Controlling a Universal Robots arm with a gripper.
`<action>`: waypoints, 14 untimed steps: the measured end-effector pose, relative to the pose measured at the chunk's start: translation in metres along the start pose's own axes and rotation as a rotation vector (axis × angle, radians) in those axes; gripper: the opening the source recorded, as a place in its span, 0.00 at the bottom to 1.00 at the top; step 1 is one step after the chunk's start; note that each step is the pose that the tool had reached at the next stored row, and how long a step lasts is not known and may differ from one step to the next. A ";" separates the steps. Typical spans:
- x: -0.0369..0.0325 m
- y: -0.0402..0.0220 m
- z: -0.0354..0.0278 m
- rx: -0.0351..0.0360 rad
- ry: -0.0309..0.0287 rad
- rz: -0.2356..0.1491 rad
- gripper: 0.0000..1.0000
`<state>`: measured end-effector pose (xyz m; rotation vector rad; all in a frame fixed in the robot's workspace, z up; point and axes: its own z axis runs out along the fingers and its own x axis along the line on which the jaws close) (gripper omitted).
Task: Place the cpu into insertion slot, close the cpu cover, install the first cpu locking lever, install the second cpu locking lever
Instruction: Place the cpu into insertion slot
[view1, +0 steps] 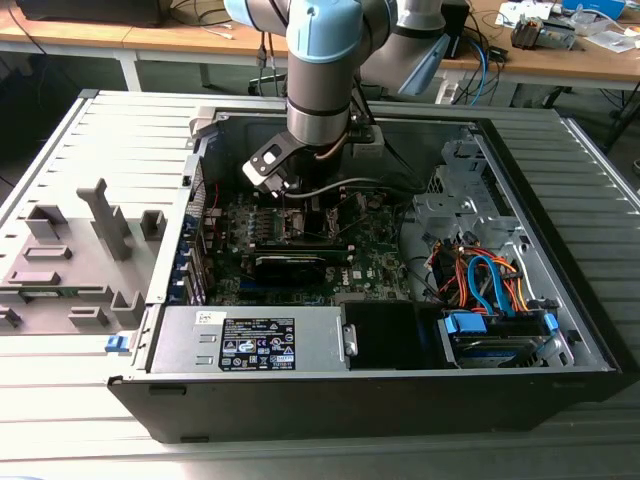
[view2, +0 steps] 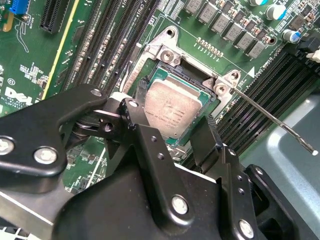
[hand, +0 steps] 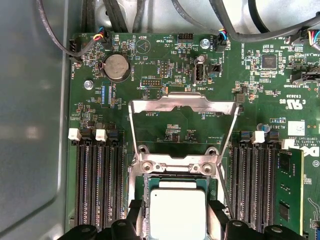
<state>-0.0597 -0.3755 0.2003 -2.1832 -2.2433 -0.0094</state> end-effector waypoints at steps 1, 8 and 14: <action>0.0003 0.0001 0.0001 -0.0002 0.0003 0.000 0.62; 0.0017 0.0000 0.0002 0.0000 0.0007 0.000 0.62; 0.0018 0.0000 -0.0063 -0.0004 0.0010 0.000 0.62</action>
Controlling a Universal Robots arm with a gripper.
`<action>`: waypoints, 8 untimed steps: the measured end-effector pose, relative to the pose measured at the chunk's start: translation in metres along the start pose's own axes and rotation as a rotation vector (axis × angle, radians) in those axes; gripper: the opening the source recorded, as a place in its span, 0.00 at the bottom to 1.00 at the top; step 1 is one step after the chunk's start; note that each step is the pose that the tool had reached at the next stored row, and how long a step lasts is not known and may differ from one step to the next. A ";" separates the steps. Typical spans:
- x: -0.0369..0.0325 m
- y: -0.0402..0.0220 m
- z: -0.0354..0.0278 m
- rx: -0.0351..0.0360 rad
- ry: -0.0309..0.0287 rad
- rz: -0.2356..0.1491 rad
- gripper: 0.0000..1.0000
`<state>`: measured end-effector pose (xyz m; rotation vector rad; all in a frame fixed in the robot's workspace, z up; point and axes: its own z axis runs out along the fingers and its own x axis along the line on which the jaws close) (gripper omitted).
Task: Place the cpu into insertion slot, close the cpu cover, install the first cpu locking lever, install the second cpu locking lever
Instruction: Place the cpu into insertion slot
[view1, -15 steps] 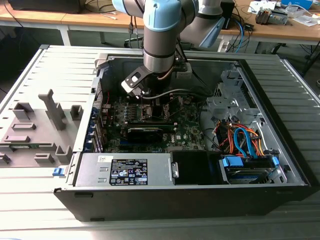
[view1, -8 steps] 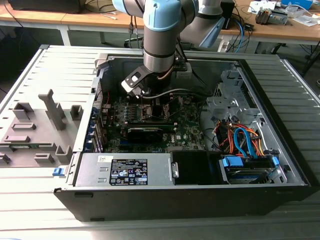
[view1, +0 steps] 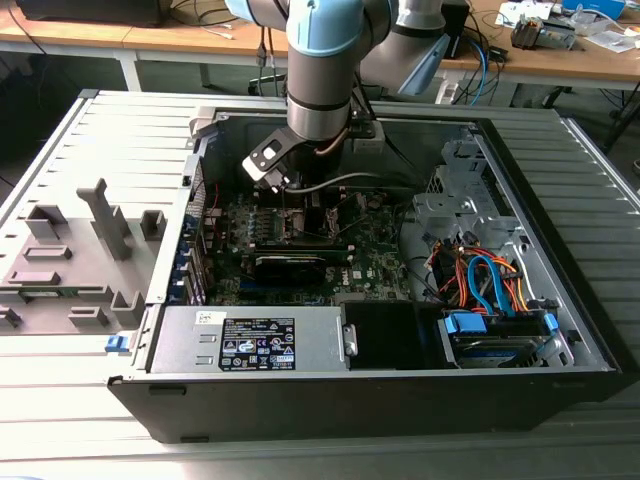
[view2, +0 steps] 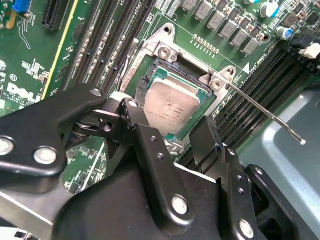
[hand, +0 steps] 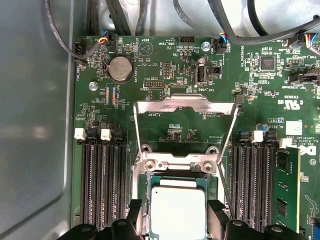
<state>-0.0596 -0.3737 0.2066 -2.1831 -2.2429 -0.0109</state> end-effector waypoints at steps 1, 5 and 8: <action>0.0000 0.0000 -0.0002 0.0001 -0.0001 0.000 0.62; 0.0000 -0.0001 -0.0034 0.0001 -0.0003 0.000 0.62; 0.0001 0.0000 -0.0047 -0.0001 0.0000 0.000 0.62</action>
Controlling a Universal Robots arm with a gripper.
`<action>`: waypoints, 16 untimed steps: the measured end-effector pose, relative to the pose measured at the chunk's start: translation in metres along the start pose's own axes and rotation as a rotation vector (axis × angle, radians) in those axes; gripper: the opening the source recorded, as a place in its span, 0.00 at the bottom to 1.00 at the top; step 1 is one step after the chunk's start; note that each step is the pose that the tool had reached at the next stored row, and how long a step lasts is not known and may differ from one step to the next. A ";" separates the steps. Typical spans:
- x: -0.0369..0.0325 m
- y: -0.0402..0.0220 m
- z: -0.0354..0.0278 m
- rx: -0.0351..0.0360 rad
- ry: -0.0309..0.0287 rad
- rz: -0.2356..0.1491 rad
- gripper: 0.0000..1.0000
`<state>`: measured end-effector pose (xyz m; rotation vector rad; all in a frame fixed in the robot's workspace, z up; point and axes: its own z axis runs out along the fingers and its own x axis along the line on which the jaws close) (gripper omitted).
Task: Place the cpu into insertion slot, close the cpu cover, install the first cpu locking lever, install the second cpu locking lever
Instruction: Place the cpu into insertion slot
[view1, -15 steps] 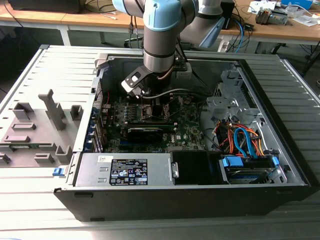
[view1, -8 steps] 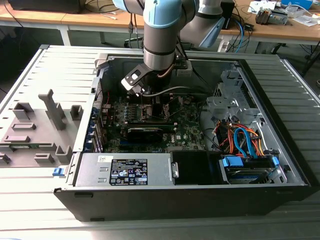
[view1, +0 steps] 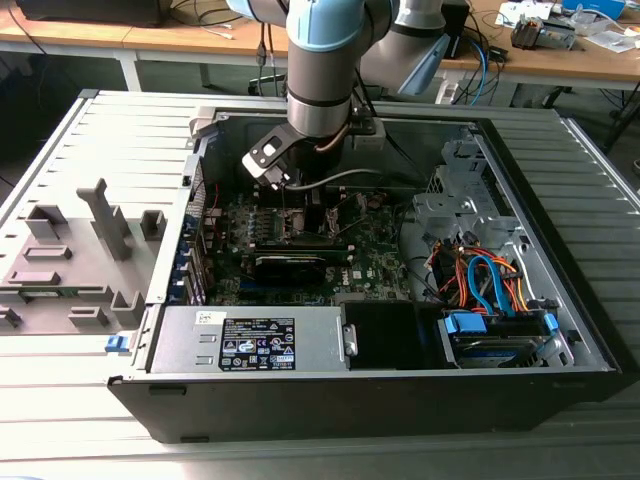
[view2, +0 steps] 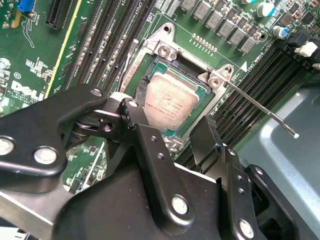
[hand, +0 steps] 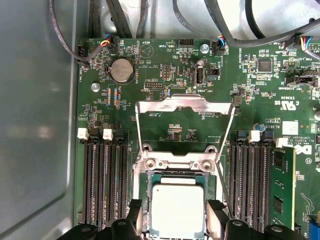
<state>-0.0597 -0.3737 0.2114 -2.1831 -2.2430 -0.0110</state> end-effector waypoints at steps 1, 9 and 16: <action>0.0000 0.0000 -0.0002 0.0001 -0.0002 0.000 0.62; -0.0021 -0.0001 -0.0003 -0.0001 0.0110 0.000 0.54; -0.0063 0.0000 0.0008 -0.0002 0.0123 0.000 0.17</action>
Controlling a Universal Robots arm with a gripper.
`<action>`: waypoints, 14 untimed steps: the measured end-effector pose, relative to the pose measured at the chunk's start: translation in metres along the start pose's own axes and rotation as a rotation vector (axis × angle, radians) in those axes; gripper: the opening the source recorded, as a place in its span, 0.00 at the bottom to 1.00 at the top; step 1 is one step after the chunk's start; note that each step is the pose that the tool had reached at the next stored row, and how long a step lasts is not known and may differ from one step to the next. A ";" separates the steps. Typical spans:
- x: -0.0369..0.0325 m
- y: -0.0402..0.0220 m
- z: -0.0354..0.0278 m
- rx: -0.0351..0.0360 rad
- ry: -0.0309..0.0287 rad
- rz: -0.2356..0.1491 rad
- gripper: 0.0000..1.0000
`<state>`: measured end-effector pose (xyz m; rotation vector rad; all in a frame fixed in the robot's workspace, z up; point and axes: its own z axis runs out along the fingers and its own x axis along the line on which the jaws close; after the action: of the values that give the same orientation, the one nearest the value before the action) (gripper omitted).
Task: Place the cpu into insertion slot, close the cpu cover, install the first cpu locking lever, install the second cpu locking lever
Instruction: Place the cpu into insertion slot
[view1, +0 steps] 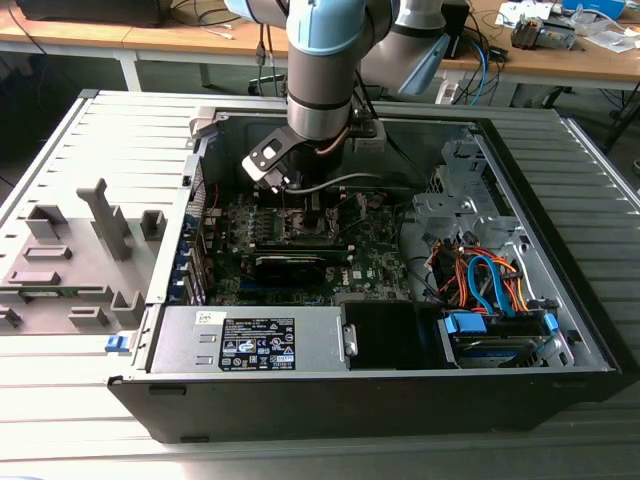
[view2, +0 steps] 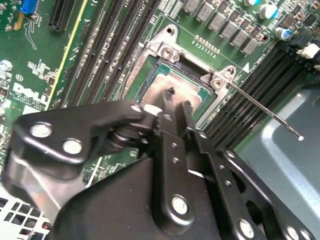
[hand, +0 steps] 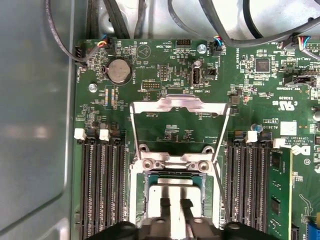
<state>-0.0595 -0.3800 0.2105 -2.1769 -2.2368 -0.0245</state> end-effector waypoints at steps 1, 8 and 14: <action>-0.0007 0.0000 0.0002 0.0000 0.0000 0.000 0.17; -0.0030 0.0012 0.0041 0.0007 -0.0034 0.000 0.11; -0.0025 0.0020 0.0024 -0.0013 -0.0010 0.000 0.11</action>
<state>-0.0574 -0.3823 0.2080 -2.1781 -2.2379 -0.0249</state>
